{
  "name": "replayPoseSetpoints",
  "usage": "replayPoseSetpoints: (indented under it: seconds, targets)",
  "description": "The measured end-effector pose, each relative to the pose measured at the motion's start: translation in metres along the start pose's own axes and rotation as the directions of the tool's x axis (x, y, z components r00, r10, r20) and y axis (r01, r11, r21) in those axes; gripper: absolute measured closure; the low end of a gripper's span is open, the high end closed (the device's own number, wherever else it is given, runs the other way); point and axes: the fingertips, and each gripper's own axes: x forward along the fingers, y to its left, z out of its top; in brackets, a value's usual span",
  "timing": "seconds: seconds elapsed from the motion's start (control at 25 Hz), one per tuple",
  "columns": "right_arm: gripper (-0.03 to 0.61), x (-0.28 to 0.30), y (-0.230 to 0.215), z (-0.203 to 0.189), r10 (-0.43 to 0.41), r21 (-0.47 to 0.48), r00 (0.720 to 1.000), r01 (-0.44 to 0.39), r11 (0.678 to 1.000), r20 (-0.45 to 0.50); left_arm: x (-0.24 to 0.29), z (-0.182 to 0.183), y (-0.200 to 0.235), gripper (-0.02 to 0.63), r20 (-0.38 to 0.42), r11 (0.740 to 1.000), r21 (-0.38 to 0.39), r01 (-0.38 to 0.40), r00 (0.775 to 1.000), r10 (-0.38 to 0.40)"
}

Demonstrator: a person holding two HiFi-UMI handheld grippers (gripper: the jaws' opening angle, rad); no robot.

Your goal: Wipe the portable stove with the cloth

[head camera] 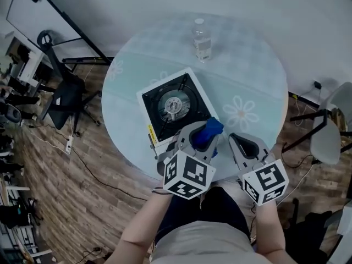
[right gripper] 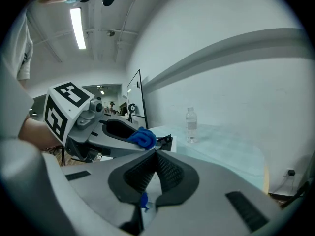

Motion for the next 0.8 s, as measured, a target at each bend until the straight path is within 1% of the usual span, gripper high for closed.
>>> replayPoseSetpoints:
  seconds: [0.08, 0.24, 0.36, 0.44, 0.64, 0.8]
  targets:
    - [0.557, 0.002, 0.011, 0.011, 0.025, -0.018, 0.999, -0.025, 1.000, 0.032, -0.018, 0.004, 0.007, 0.479, 0.025, 0.999, -0.016, -0.033, 0.999, 0.033]
    - [0.557, 0.005, 0.031, 0.031, 0.063, -0.055, 0.995, -0.059, 0.997, 0.082, -0.054, 0.014, 0.023, 0.480, 0.089, 0.993, -0.087, -0.081, 0.992, 0.088]
    - [0.557, 0.007, 0.048, 0.043, 0.093, -0.073, 0.990, -0.086, 0.994, 0.106, -0.079, 0.018, 0.029, 0.479, 0.142, 0.983, -0.170, -0.065, 0.986, 0.090]
    - [0.557, 0.007, 0.060, 0.054, 0.113, -0.068, 0.984, -0.104, 0.992, 0.138, -0.093, 0.021, 0.034, 0.480, 0.179, 0.975, -0.218, -0.052, 0.980, 0.093]
    - [0.557, 0.003, 0.090, 0.082, 0.153, -0.064, 0.963, -0.142, 0.988, 0.222, -0.126, 0.024, 0.047, 0.480, 0.279, 0.958, -0.284, -0.041, 0.952, 0.123]
    - [0.557, 0.008, 0.110, 0.102, 0.193, -0.088, 0.952, -0.176, 0.980, 0.238, -0.150, 0.022, 0.060, 0.480, 0.315, 0.948, -0.318, -0.033, 0.939, 0.139]
